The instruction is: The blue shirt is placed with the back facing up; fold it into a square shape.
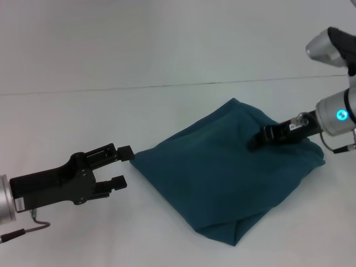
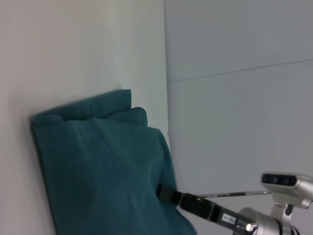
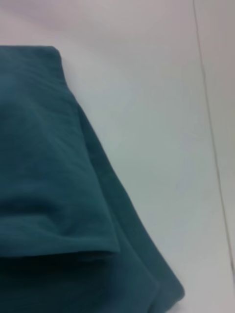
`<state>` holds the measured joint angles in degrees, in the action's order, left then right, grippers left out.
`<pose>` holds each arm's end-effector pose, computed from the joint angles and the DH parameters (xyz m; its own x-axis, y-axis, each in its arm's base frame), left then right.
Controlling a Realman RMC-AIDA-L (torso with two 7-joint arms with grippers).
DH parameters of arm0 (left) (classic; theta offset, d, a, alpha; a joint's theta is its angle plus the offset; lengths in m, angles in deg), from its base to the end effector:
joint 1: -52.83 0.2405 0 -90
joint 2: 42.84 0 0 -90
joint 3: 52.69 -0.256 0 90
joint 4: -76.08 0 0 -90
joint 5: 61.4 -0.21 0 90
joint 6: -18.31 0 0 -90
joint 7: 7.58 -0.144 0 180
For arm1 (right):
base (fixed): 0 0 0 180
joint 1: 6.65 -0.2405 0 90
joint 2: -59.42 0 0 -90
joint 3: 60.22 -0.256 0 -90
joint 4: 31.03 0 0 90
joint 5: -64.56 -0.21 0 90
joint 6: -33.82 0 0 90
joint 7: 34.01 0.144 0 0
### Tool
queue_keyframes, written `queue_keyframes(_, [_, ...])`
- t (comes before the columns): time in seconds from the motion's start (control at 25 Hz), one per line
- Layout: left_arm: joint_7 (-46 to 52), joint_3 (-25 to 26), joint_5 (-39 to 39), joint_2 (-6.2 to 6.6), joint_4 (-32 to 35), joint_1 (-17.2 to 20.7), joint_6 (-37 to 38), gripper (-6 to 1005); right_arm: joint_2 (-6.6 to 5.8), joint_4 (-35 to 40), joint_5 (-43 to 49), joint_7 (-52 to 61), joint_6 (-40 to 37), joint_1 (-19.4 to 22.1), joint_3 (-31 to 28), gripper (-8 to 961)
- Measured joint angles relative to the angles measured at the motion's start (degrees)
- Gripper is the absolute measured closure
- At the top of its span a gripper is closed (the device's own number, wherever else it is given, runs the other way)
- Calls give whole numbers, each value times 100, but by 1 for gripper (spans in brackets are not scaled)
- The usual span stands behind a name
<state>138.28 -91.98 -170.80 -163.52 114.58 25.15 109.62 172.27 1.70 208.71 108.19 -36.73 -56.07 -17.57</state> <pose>-0.2582 0.3194 -0.0011 -0.1647 0.9260 0.3398 0.8615 -0.0327 0.5066 0.2458 0.4257 0.0158 0.3505 -0.8991 -0.2621 -0.9219 -0.2820 -0.2655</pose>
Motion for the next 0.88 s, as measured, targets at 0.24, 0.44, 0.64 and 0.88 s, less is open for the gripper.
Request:
queue_keyframes(0.24, [5,8,2,0,0,20,3,62,16,523,-74,56,-399,31,-39,855])
queue_keyframes(0.44, [10,38,7,0,0,24,27,62,23,776,-242,135,-743,-20,-22,885])
queue_keyframes(0.64, [7,87,8,4,0,28,50,62,48,1218,-350,426,-1212,-81,6,897])
queue_keyframes(0.88, [-12,115,8,13,0,36,54,62,53,1601,-787,763,-1849,-196,16,897])
